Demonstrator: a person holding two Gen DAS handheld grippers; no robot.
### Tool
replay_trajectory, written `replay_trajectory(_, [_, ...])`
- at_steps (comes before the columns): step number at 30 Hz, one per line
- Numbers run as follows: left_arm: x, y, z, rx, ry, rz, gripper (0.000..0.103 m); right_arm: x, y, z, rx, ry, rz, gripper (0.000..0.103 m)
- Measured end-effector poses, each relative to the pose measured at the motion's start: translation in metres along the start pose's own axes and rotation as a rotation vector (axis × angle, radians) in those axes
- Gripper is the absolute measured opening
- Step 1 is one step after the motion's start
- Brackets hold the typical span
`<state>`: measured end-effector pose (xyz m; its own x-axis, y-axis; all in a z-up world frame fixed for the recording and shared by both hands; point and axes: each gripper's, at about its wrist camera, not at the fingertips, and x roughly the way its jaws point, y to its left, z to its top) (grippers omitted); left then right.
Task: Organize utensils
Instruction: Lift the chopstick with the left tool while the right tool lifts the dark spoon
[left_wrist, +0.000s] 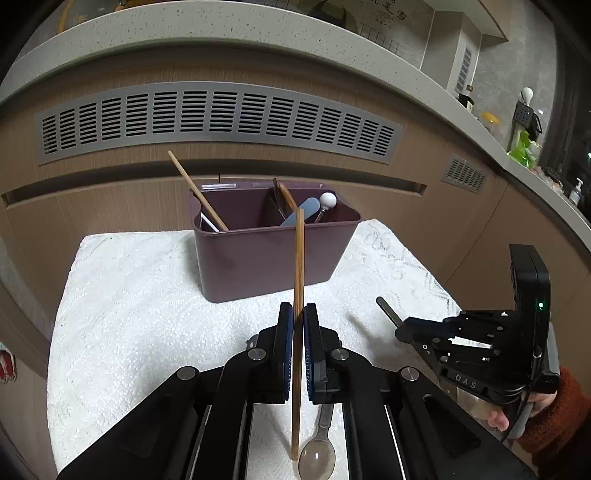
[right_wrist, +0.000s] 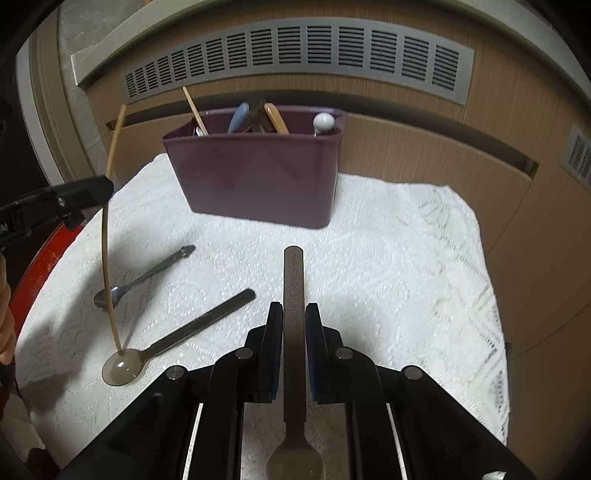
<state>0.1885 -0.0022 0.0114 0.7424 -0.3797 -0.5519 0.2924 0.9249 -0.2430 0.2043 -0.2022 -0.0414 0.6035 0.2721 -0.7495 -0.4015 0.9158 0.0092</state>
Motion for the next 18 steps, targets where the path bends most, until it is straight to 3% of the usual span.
replay_trajectory(3, [-0.008, 0.002, 0.002, -0.008, -0.027, -0.006, 0.006, -0.008, -0.001, 0.003, 0.016, -0.032, 0.002, 0.011])
replay_trajectory(7, [-0.032, 0.003, 0.023, -0.011, -0.114, -0.014, 0.006, -0.034, 0.005, 0.019, 0.005, -0.157, -0.009, 0.011])
replay_trajectory(10, [-0.061, -0.003, 0.057, 0.009, -0.214, -0.016, 0.006, -0.067, 0.009, 0.047, -0.004, -0.297, -0.021, 0.011])
replay_trajectory(14, [-0.098, -0.012, 0.104, 0.050, -0.370, -0.012, 0.006, -0.125, 0.008, 0.100, 0.008, -0.563, -0.006, 0.011])
replay_trajectory(18, [-0.102, -0.003, 0.130, 0.026, -0.445, 0.000, 0.006, -0.145, -0.002, 0.136, 0.065, -0.736, 0.054, 0.011])
